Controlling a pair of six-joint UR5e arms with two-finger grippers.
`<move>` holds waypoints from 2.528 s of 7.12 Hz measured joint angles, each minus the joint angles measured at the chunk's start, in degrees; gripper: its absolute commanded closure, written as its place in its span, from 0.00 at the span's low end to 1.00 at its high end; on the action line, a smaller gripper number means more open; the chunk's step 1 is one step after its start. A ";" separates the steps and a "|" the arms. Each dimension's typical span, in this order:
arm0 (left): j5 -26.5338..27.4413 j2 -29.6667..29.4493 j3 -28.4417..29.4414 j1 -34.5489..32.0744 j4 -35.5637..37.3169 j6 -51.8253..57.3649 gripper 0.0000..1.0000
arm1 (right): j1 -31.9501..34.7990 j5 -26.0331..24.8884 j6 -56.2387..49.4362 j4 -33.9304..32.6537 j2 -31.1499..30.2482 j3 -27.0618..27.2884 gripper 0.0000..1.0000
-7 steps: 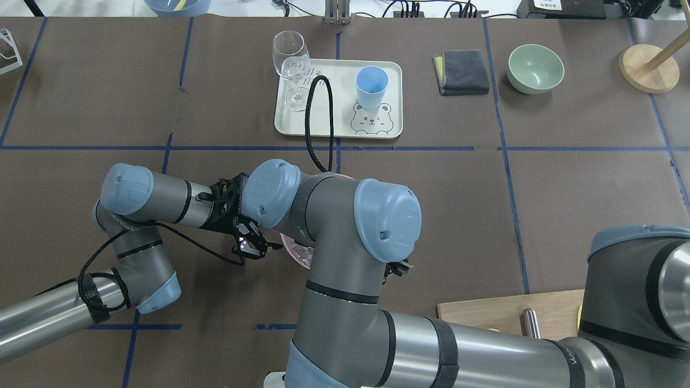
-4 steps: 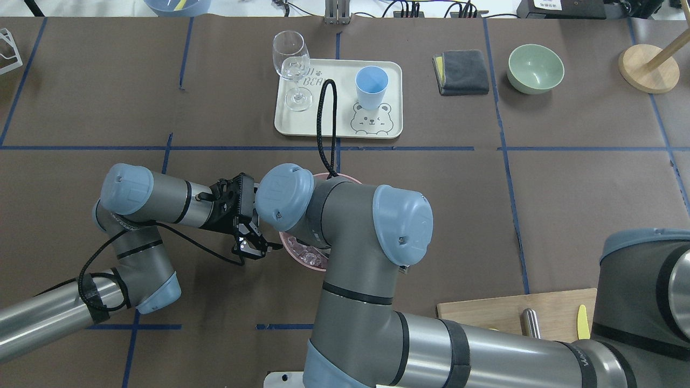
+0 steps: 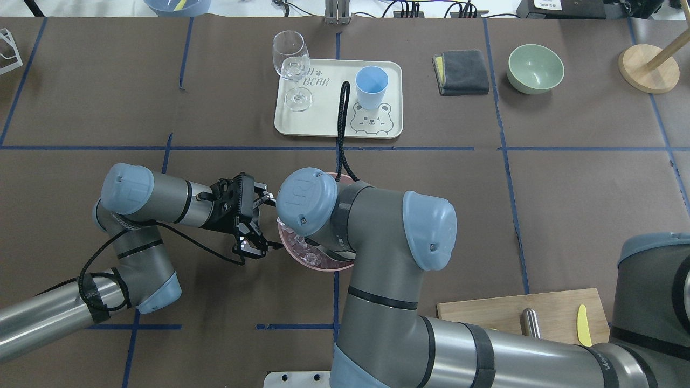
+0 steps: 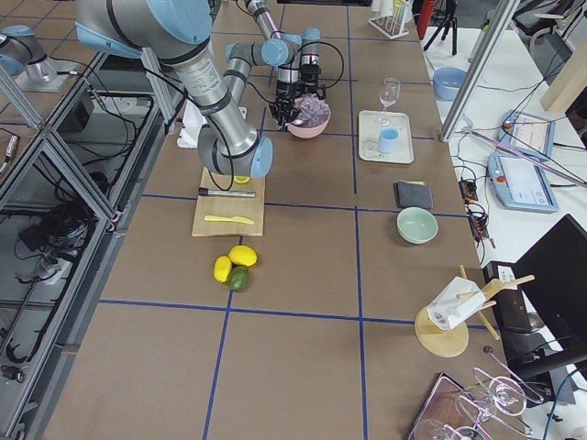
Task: Put ice in cup with scoop
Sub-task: 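Scoop ice cubes and lift the scoop out of the bowl with the right gripper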
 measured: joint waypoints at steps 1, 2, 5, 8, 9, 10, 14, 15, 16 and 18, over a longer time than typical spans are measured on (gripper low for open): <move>0.03 -0.01 0.00 0.00 0.01 0.01 0.00 | 0.01 -0.17 0.55 2.36 -2.00 1.63 1.00; 0.05 -0.01 0.00 0.03 0.01 0.00 0.00 | 0.01 -0.26 0.87 3.77 -3.35 2.88 1.00; 0.05 -0.02 0.00 0.08 -0.03 0.01 0.00 | 0.01 -0.32 2.45 8.61 -6.12 4.78 1.00; 0.06 -0.02 -0.02 0.09 0.01 0.02 0.00 | 0.07 -0.33 4.39 14.13 -9.24 6.64 1.00; 0.05 -0.02 -0.03 0.09 0.01 0.02 0.00 | 0.08 -0.35 4.62 15.03 -10.05 7.93 1.00; 0.05 -0.02 -0.03 0.09 0.01 0.02 0.00 | 0.12 -0.38 4.74 15.38 -10.50 9.14 1.00; 0.06 -0.02 0.00 0.09 0.01 0.02 0.00 | 0.49 -0.83 5.76 15.65 -10.97 12.93 1.00; 0.05 -0.02 0.00 0.09 -0.01 0.02 0.00 | 0.90 -0.88 5.89 15.66 -11.19 14.56 1.00; 0.05 -0.02 0.00 0.09 -0.03 0.00 0.00 | 1.84 -0.85 6.21 15.66 -11.32 16.33 1.00; 0.05 -0.02 -0.01 0.09 -0.02 -0.05 0.00 | 5.16 -0.32 8.22 16.46 -11.32 18.06 1.00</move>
